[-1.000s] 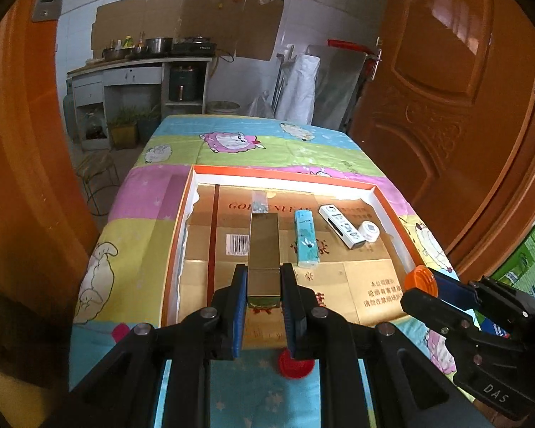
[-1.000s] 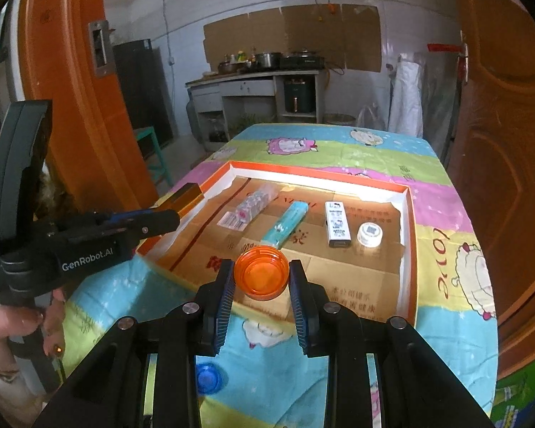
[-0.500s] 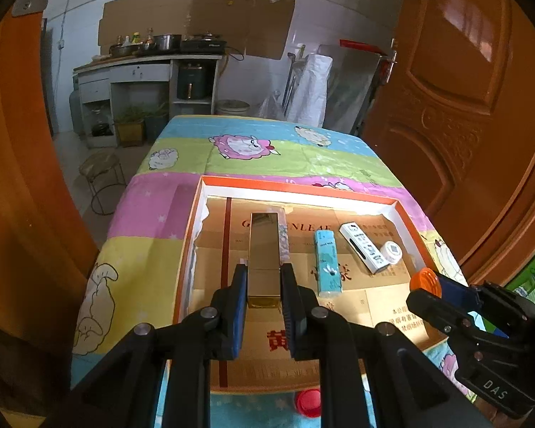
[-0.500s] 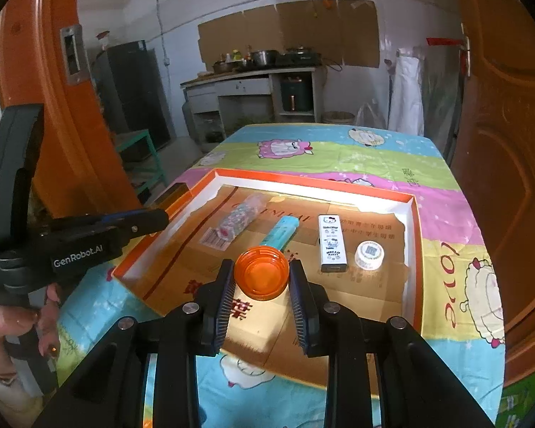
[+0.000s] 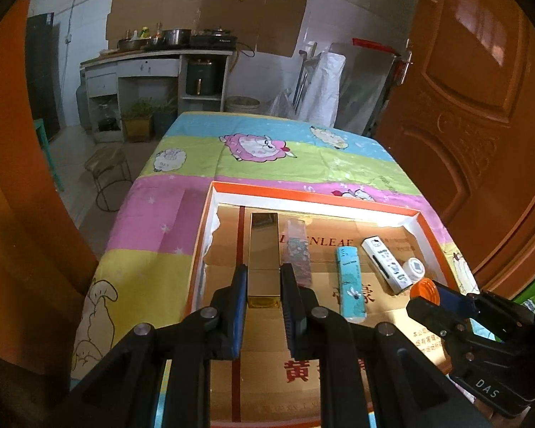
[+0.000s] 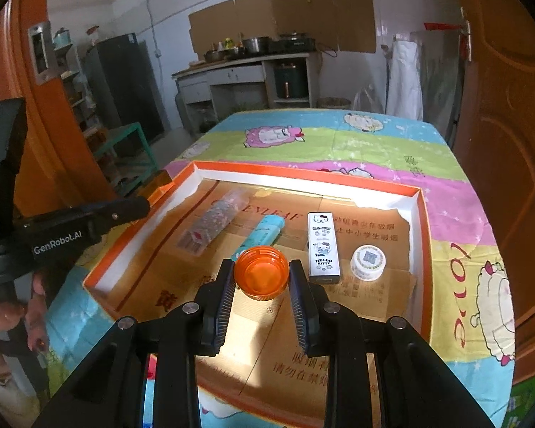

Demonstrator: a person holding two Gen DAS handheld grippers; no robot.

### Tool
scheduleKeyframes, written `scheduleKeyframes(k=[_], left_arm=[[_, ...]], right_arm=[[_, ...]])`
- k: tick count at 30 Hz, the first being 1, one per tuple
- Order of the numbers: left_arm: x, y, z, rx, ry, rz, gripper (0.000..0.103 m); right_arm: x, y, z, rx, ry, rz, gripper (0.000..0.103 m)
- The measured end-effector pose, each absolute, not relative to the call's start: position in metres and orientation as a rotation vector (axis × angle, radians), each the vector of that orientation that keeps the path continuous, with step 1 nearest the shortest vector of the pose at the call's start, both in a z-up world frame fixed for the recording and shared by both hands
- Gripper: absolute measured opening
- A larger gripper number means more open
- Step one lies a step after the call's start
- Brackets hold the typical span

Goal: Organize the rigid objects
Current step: 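Lower and release the gold box in the tray while right releases the orange cap there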

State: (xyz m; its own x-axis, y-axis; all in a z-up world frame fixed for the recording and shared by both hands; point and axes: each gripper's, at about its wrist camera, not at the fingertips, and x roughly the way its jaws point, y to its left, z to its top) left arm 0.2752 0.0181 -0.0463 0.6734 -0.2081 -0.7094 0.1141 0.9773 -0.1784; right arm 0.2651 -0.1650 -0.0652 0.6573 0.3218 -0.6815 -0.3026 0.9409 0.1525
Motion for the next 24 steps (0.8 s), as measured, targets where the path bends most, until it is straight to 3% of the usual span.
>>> scheduleKeyframes(k=[24], left_arm=[[0.298, 0.015, -0.088, -0.096, 0.91, -0.176, 0.018]], right_arm=[[0.292, -0.154, -0.101, -0.042, 0.884, 0.317, 0.031]])
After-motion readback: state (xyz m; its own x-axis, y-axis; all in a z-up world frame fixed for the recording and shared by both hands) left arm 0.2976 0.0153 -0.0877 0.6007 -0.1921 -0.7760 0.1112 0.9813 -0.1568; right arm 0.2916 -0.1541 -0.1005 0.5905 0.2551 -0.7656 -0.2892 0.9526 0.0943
